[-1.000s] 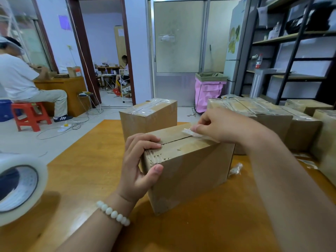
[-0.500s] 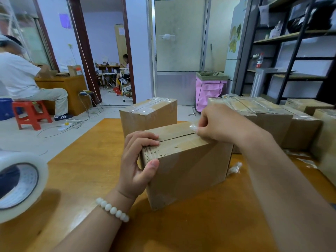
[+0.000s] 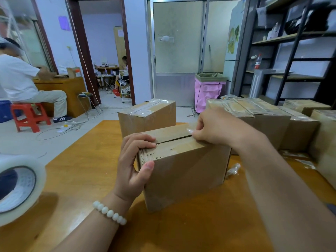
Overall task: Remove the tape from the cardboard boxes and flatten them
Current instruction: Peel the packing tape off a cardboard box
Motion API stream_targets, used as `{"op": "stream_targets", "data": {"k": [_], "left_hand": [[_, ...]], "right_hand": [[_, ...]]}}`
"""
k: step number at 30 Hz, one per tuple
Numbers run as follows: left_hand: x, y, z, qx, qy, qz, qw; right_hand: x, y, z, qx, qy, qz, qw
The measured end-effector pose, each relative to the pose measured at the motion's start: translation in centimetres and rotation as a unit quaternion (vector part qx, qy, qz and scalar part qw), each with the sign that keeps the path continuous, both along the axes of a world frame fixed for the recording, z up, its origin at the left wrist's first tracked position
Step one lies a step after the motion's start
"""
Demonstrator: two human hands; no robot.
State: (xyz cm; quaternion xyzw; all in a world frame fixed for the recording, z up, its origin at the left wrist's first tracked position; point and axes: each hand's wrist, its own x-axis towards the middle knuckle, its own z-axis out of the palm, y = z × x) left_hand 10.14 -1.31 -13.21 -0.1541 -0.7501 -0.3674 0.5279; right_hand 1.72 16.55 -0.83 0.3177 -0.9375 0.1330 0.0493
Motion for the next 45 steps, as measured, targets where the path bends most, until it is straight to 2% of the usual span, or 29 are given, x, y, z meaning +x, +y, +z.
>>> {"op": "stream_targets", "data": {"k": [4, 9, 17, 22, 26, 30, 34, 36, 41, 45], "left_hand": [[0.0, 0.0, 0.1, 0.002, 0.0, 0.003, 1.0], [0.0, 0.0, 0.2, 0.001, 0.001, 0.0, 1.0], [0.1, 0.0, 0.2, -0.007, 0.002, 0.003, 1.0], [0.0, -0.2, 0.1, -0.003, 0.005, -0.001, 1.0], [0.0, -0.1, 0.2, -0.003, 0.004, -0.002, 1.0], [0.0, -0.2, 0.2, -0.003, 0.003, -0.003, 1.0], [0.1, 0.0, 0.3, -0.007, -0.005, 0.007, 1.0], [0.3, -0.1, 0.4, -0.002, -0.008, 0.007, 1.0], [0.3, -0.6, 0.9, 0.045, -0.014, -0.002, 0.999], [0.2, -0.7, 0.7, 0.065, -0.014, -0.009, 0.998]], "right_hand": [[-1.0, 1.2, 0.5, -0.022, -0.002, -0.019, 1.0], [-1.2, 2.2, 0.5, -0.104, -0.107, 0.014, 0.989], [-0.8, 0.5, 0.0, 0.009, -0.012, -0.036, 0.999], [-2.3, 2.0, 0.2, -0.063, -0.028, -0.074, 0.995], [-1.8, 2.7, 0.5, -0.083, -0.111, -0.038, 0.99], [-1.8, 2.6, 0.6, -0.097, -0.101, -0.044, 0.989], [-1.5, 1.6, 0.1, -0.017, -0.05, -0.061, 0.997], [-2.0, 1.5, -0.1, -0.024, -0.027, -0.091, 0.995], [-2.7, 2.8, 0.2, -0.091, -0.087, -0.111, 0.986], [-2.3, 2.7, 0.0, -0.07, -0.076, -0.074, 0.992]]}}
